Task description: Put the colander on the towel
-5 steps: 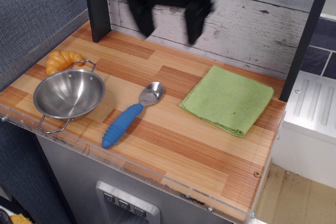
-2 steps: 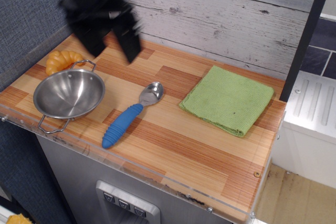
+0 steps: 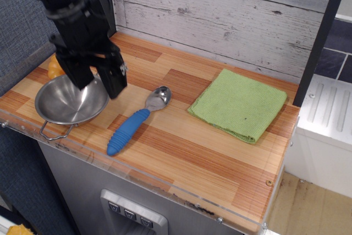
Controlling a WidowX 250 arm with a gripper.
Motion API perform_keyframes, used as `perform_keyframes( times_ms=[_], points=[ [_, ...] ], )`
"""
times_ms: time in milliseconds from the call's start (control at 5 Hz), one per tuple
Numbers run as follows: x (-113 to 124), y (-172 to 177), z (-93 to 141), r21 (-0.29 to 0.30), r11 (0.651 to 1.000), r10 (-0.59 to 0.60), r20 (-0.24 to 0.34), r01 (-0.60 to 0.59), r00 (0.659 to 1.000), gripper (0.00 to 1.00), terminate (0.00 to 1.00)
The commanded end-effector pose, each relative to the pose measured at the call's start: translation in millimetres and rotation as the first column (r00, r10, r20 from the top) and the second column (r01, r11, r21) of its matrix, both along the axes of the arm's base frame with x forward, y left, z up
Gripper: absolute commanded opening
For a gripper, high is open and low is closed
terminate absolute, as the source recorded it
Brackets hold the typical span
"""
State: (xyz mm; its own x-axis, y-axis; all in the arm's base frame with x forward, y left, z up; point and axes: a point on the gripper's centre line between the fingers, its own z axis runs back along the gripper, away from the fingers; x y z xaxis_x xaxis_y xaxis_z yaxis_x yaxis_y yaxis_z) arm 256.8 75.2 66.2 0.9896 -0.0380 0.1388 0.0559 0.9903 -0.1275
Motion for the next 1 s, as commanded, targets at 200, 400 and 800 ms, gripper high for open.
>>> perform_keyframes(
  times_ms=[200, 400, 800],
  points=[
    [12, -3, -43, 0.131, 0.99, -0.041, -0.093, 0.053, 0.995, 1.0, 0.0],
    [14, -1, -50, 0.163, 0.986, -0.026, -0.12, 0.045, 0.992, 1.0, 0.0],
    [13, -1, -49, 0.157, 0.985, -0.049, -0.135, 0.071, 0.99, 0.0, 0.0]
  ],
)
